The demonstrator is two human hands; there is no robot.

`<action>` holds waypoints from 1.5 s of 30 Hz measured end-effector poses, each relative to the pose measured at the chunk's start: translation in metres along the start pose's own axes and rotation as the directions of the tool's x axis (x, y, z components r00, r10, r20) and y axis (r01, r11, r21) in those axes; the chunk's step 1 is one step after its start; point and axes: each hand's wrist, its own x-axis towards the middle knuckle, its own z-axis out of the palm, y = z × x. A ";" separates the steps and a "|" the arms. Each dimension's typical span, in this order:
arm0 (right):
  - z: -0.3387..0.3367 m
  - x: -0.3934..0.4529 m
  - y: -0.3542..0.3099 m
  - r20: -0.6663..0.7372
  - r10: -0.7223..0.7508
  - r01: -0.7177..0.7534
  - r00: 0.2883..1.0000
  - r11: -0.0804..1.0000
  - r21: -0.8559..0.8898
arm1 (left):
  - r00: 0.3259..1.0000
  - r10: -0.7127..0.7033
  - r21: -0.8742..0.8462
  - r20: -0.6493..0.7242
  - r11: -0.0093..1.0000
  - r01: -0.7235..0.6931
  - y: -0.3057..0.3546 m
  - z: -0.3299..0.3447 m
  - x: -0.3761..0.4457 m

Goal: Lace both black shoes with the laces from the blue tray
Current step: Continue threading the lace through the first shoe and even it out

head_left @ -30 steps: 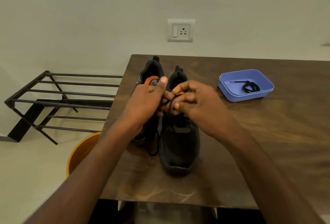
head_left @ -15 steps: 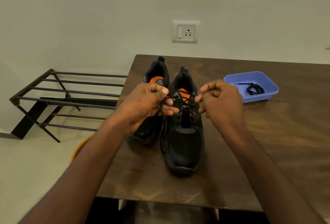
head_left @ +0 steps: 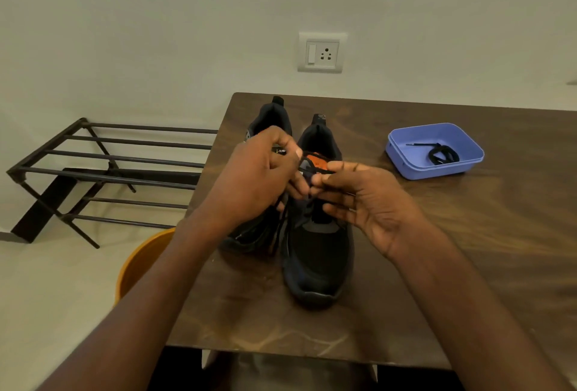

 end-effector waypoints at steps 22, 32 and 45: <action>-0.015 0.026 0.003 0.039 -0.738 0.589 0.674 0.504 -0.632 | 0.880 0.433 0.561 -0.196 0.785 -0.262 -0.013 0.027 0.011; -0.020 0.030 0.001 0.097 -0.664 0.548 0.741 0.516 -0.658 | 0.863 0.475 0.461 -0.172 0.813 -0.356 -0.013 0.020 0.015; -0.023 0.029 0.000 0.225 -0.727 0.603 0.649 0.312 -0.734 | 0.979 -0.190 -0.398 -0.071 0.906 0.147 0.019 0.018 0.006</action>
